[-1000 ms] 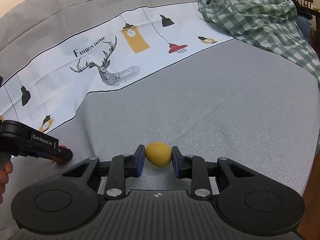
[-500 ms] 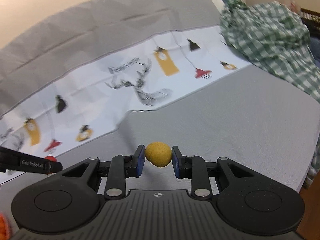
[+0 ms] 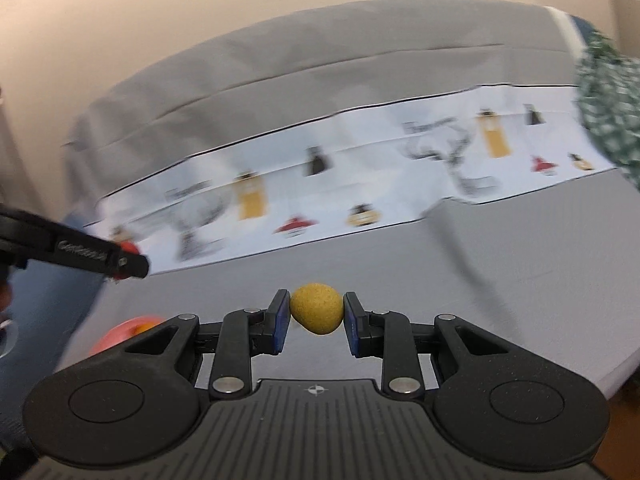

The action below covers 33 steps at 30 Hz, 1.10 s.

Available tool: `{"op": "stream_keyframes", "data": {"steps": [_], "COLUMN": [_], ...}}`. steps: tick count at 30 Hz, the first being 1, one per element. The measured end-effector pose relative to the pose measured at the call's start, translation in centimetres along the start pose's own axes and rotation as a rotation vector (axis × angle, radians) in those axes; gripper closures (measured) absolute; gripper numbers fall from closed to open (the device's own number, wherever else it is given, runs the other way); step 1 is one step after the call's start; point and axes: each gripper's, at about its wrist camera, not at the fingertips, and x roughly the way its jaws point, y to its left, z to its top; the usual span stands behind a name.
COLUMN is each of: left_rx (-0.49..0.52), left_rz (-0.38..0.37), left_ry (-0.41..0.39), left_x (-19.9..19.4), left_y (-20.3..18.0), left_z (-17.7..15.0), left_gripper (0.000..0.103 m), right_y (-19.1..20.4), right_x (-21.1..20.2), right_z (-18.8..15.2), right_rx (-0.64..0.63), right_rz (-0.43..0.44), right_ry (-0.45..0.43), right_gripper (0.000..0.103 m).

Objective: Organize fruits
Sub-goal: 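Carry the red tomato in the left gripper while the right gripper carries the yellow fruit to the plate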

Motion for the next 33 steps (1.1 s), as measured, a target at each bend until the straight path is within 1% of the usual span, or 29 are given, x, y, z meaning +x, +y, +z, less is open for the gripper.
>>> {"op": "stream_keyframes", "data": {"steps": [3,6,8,10,13,16,18,20,22,24,33], "left_rx": [-0.046,-0.098,-0.134,-0.181,-0.246,-0.311,-0.342,-0.375,-0.418,-0.44,-0.448], "left_rz": [0.034,0.064,0.086,0.098,0.132,0.16,0.197,0.215,0.214,0.211,0.187], "left_ry": [0.009,0.036,0.063,0.082,0.094,0.097,0.087,0.084,0.087,0.083,0.066], "left_x": [-3.2,-5.7,-7.1,-8.6,-10.5,-12.3,-13.4,-14.3,-15.0,-15.6,-16.4], "left_y": [2.8,5.1,6.6,8.0,9.8,11.1,11.6,12.0,12.2,12.2,11.4], "left_z": [-3.3,-7.0,-9.4,-11.9,-15.2,-18.0,-19.5,-20.7,-21.6,-22.0,-22.5], "left_gripper": [0.069,0.069,0.069,0.069,0.069,0.069,0.069,0.069,0.069,0.069,0.069], "right_y": [3.6,7.2,8.8,10.3,12.0,13.4,14.2,14.8,15.1,15.1,15.3], "right_x": [-2.4,-4.9,-6.1,-7.2,-8.9,-10.9,-11.9,-13.0,-13.3,-13.6,-14.7], "right_z": [-1.0,-2.1,-2.8,-3.3,-3.9,-4.7,-5.1,-5.4,-5.5,-5.5,-5.8], "right_rx": [-0.039,-0.083,-0.092,-0.109,-0.157,-0.217,-0.27,-0.32,-0.336,-0.338,-0.35], "right_rz": [0.085,0.174,0.239,0.282,0.314,0.324,0.326,0.328,0.325,0.322,0.315], "right_ry": [0.029,0.064,0.098,0.129,0.139,0.119,0.102,0.083,0.077,0.079,0.075], "right_gripper": [0.073,0.073,0.073,0.073,0.073,0.073,0.073,0.073,0.073,0.073,0.073]}}
